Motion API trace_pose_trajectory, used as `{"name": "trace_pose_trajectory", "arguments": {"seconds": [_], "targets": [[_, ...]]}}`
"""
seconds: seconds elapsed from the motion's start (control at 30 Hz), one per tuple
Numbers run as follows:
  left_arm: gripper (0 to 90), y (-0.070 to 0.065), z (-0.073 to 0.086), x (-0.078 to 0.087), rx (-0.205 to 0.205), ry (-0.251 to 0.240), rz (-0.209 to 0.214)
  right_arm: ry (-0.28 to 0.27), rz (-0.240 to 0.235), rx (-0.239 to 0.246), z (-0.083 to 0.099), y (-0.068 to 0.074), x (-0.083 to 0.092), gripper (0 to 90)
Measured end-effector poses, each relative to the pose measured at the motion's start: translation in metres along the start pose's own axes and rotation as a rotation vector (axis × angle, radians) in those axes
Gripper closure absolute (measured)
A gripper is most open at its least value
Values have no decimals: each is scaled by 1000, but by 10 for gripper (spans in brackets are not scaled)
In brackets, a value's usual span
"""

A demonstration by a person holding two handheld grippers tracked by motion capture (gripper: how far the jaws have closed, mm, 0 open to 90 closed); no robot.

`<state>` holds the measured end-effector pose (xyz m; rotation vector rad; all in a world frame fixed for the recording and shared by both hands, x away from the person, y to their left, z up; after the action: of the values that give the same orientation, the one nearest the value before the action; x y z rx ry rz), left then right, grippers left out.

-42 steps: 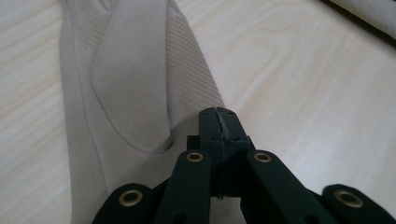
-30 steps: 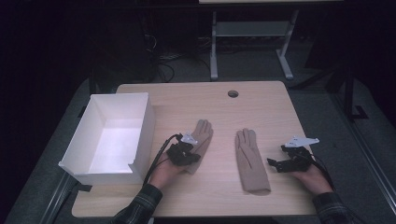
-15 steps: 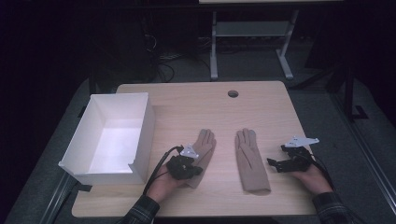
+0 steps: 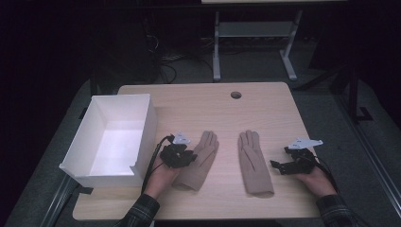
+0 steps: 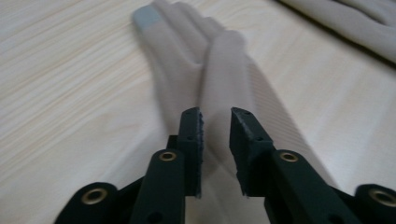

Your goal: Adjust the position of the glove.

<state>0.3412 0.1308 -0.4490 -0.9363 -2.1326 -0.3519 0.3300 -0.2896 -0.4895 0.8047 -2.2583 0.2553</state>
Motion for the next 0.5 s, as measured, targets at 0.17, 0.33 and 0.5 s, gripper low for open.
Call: {"name": "trace_pose_trajectory", "arguments": {"seconds": [0.17,0.33,0.5], "targets": [[682,8,7,-5,33,21,-39,0,0,0,0,0,0,136],[655,12,9,-9,48,34,-31,0,0,-1,0,0,0,136],[648,12,11,-13,46,43,-23,1,0,-1,0,0,0,136]]}}
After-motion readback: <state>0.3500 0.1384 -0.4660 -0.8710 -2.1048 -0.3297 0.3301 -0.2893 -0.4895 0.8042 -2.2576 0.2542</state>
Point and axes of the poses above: each handheld gripper's, and its own axes: x roughly backward along the jaws, z roughly out of its underside, y roughly to its left, the point moved 1 cm from there along -x, roughly forward along the jaws, and after that the axes turned 1 degree about -z, right-handed, at the moved point
